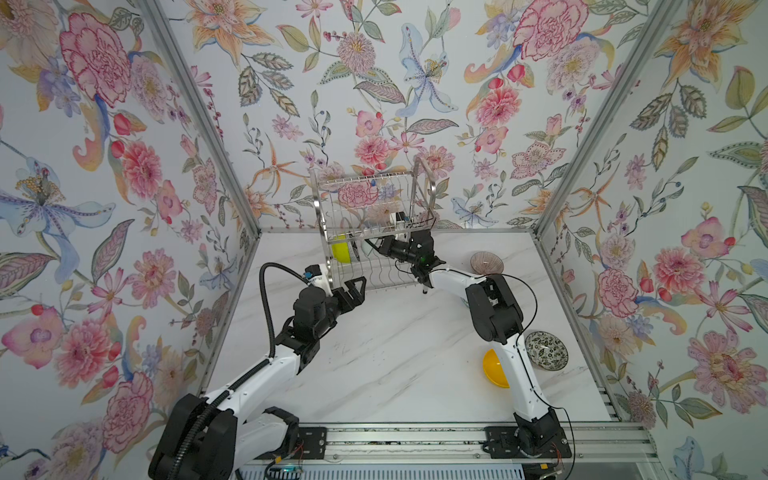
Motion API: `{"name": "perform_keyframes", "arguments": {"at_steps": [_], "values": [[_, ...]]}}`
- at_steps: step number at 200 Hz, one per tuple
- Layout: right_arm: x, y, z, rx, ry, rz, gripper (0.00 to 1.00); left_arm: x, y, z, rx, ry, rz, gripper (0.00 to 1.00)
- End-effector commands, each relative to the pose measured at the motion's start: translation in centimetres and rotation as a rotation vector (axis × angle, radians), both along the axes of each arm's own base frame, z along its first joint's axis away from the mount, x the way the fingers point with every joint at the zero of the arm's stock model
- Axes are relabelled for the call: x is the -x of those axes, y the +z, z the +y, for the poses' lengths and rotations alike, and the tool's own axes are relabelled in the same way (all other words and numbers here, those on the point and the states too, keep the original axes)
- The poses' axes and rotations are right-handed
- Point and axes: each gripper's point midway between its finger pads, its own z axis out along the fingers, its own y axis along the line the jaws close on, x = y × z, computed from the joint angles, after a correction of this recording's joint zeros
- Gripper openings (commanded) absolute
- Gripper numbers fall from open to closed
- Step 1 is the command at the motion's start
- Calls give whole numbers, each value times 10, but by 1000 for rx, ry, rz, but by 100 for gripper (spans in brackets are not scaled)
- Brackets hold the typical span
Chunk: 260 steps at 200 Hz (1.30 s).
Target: Load the bowls into the dish rack
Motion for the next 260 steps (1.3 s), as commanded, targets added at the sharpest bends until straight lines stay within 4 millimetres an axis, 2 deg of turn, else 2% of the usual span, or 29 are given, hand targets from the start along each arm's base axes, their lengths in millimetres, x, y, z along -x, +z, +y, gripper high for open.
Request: {"name": "perform_keyframes", "arguments": {"at_steps": [1, 33, 35, 41, 100, 126, 161, 211, 256, 259, 260], "values": [[-5, 13, 3, -34, -11, -66, 0, -1, -7, 4, -20, 4, 13, 99], [-8, 7, 5, -28, -11, -56, 0, -3, -12, 4, -4, 15, 32, 99], [-18, 8, -7, -29, -33, -56, 0, -3, -12, 5, -4, 16, 34, 99], [-21, 7, -11, -31, -40, -55, 0, -4, -13, 5, 0, 20, 35, 99], [-23, 2, -9, -24, -38, -54, 0, -7, -18, -1, 31, 6, 53, 99], [-22, 0, -10, -16, -38, -48, 0, -6, -12, -1, 37, 1, 39, 99], [-22, 0, -6, -13, -36, -54, 0, -6, -11, 4, 33, 16, 40, 99], [-22, 6, 2, -43, -26, -60, 0, -4, 4, 20, 35, 58, 13, 99], [-24, -1, 4, -45, -24, -50, 0, -6, 1, 18, 55, 43, 25, 99], [-24, -2, 4, -44, -22, -47, 0, -7, 1, 17, 56, 42, 25, 99], [-17, -3, 12, -44, -7, -46, 0, -7, 0, 18, 57, 44, 26, 99]]}}
